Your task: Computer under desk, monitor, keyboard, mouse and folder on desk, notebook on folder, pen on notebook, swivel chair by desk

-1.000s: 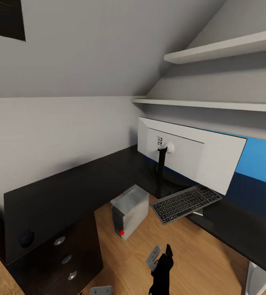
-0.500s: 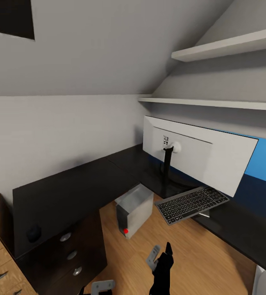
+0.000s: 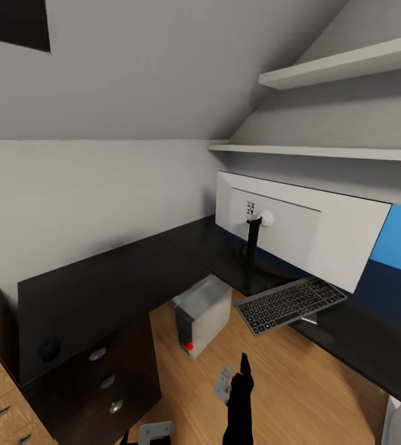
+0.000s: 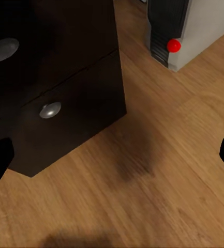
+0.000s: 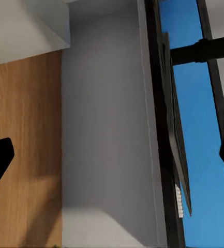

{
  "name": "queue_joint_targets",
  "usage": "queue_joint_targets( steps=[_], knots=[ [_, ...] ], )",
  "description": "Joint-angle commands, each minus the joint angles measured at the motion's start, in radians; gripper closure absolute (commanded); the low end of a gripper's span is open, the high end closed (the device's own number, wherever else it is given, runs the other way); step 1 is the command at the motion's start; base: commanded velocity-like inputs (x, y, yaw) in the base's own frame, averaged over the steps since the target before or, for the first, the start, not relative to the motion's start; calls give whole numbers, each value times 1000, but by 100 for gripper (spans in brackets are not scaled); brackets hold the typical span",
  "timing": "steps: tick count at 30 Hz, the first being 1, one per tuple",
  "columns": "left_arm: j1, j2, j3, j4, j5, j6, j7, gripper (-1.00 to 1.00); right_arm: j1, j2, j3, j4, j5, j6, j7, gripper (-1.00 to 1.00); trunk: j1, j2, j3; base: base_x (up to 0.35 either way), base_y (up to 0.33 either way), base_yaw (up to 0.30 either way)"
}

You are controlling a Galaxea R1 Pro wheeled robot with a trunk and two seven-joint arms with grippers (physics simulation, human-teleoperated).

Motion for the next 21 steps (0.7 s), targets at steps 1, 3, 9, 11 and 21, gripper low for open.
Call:
queue_joint_targets(
  steps=[1,3,9,11,21],
  knots=[
    [-1,1,-4,0,10,-4,6,-100,-1,0,2,-3,26,9,-1,-100,4,-8,-4,0,0,0],
    [-1,0,-4,0,10,-3,6,-100,-16,0,2,-61,101,18,20,-100,12,-22,-11,0,0,0],
    [-1,0,-4,0,10,-3,6,-100,-124,0,-3,-96,121,38,150,-100,35,-64,-29,0,0,0],
    [-1,0,-4,0,10,-3,6,-100,-154,0,-11,-97,120,38,178,-100,42,-78,-36,0,0,0],
    [-1,0,-4,0,10,-3,7,-100,-208,0,-139,-77,76,11,224,-100,81,-148,-67,0,0,0]
  ],
)
